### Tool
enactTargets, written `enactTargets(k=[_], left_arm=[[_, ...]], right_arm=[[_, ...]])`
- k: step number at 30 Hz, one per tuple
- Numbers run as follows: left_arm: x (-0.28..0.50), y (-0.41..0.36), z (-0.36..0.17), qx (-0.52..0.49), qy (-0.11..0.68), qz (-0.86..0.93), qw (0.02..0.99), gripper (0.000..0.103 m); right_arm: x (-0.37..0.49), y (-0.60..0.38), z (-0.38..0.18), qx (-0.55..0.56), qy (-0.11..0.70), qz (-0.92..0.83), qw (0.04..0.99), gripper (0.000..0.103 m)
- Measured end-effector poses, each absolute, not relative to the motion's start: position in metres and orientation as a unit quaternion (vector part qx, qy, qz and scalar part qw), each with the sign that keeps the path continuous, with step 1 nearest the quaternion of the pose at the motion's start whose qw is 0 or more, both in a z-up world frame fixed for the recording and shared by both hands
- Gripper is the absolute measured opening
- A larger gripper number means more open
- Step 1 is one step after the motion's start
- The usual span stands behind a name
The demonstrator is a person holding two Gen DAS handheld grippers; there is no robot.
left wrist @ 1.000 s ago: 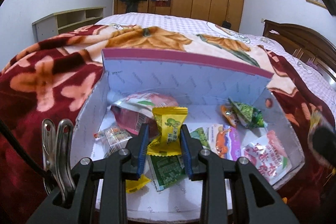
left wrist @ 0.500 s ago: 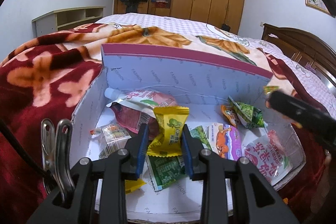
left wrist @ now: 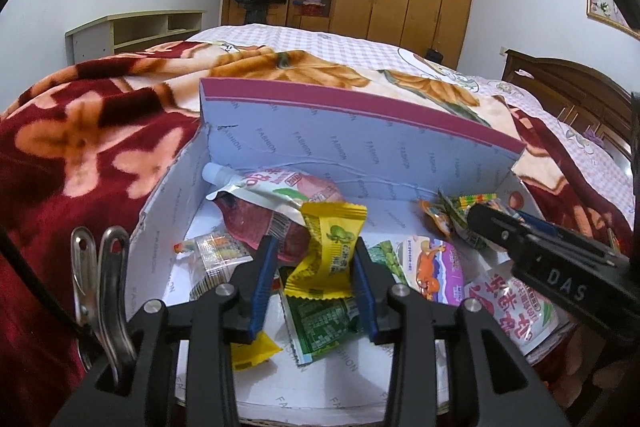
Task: Organize snacks
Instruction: 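Lower both packets into the box and open both tools, then withdraw both tools from the box toward the jelly cup and cracker bar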
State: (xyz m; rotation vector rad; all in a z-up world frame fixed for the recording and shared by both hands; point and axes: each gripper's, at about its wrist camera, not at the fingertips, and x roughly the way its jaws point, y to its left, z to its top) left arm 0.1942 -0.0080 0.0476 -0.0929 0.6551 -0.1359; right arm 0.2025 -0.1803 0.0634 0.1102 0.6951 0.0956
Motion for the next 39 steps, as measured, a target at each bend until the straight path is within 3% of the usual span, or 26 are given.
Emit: enactTargets(k=[5,7,16,39], left_arm=[[0.196,-0.005,0.047,-0.053,0.324,-0.065,0.942,0.043],[0.196,-0.004,0.047,-0.056,0.325,-0.067,0.942,0.047],[0.195,-0.006,0.047,-0.052,0.325,-0.074,0.941,0.058],[0.168,-0.014,0.060,-0.035,0.319,-0.074,0.944,0.072]], right_arm=[[0.202,-0.179,0.062,0.051,0.335,0.044,0.940,0.049],[0.201,-0.181,0.061,0.061,0.337,0.048,0.938,0.056],[0.197,-0.176,0.061,0.063,0.324,0.059,0.942,0.068],[0.168,-0.179,0.076,0.092,0.282,0.091,0.951,0.075]])
